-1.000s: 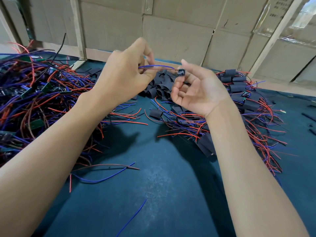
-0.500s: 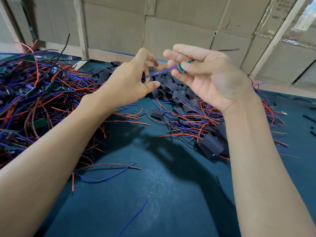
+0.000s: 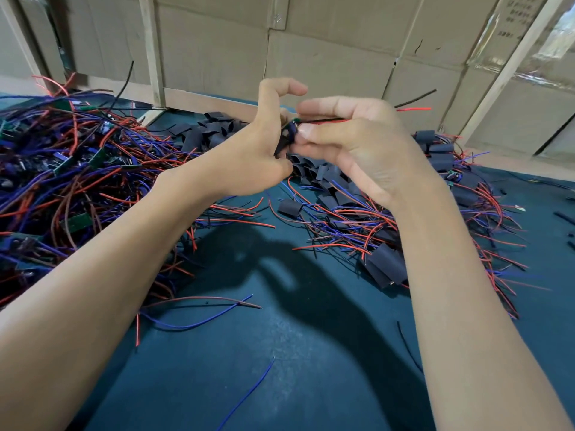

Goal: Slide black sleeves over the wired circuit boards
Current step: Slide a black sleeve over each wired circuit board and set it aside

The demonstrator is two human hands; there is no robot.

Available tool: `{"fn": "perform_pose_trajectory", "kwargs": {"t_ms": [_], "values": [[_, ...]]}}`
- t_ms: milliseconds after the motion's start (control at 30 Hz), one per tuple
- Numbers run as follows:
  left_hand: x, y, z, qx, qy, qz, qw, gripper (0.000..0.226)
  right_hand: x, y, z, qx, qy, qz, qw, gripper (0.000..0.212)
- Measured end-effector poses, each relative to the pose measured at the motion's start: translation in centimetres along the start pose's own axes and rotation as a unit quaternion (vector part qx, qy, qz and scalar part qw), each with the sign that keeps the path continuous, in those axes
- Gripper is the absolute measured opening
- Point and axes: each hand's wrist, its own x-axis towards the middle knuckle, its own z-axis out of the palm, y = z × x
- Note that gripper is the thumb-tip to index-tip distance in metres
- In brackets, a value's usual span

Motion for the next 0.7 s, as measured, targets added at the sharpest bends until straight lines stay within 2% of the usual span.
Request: {"fn": "perform_pose_trajectory", "kwargs": {"t_ms": [233,500,700], "values": [[0.26,-0.6,0.06,0.016,0.003,0.015,1.0,0.066,0.16,0.33,-0.66,-0.069,0.064,-0.009,0.995,0.005],[0.2,-0.26,0.0,0.012,-0.02,-0.003,1.0,0.077,0.02,0.39,-0.5,-0.068,0.029,-0.056,0.996,0.01],[0.34,-0.07,0.3,-0.03,-0.027,0.005,0.999,0.081,0.03,0.46,-0.68,-0.183,0.015,-0.079,0.98,0.015]]}}
